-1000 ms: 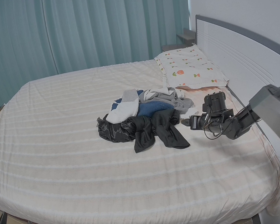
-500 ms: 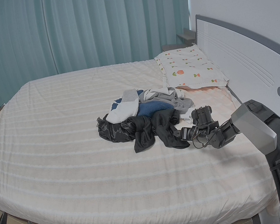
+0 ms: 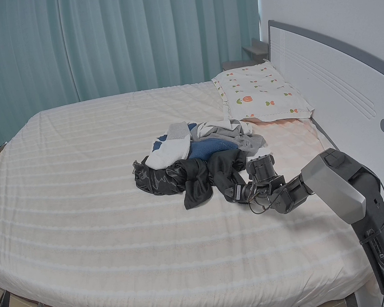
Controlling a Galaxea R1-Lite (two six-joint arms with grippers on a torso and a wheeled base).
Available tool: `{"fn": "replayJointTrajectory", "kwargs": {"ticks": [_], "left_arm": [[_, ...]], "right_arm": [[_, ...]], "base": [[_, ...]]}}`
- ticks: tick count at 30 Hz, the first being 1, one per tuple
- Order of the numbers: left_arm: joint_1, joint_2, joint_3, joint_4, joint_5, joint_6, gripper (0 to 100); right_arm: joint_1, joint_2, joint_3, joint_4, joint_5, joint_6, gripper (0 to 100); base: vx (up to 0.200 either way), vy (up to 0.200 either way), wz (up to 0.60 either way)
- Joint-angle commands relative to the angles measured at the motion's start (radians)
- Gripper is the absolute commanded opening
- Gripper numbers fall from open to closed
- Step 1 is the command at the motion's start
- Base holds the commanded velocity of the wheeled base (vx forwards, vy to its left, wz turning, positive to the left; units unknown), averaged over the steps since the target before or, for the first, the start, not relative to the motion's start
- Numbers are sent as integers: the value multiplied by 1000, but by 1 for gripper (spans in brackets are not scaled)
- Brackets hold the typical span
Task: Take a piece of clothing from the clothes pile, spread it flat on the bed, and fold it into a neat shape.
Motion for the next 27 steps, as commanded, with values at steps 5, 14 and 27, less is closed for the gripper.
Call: {"fn": "replayJointTrajectory", "kwargs": {"ticks": [5, 14, 27], "left_arm": [[0, -18, 18, -1, 0, -1, 100], [0, -18, 18, -2, -12, -1, 100], [-3, 228, -301, -135, -47, -134, 100]], "right_arm": [[12, 29, -18, -5, -5, -23, 0], [21, -146, 203, -131, 10, 40, 0], [71, -607, 790, -574, 175, 131, 0]], "base": [[0, 0, 0], [0, 0, 0], [0, 0, 0]]}}
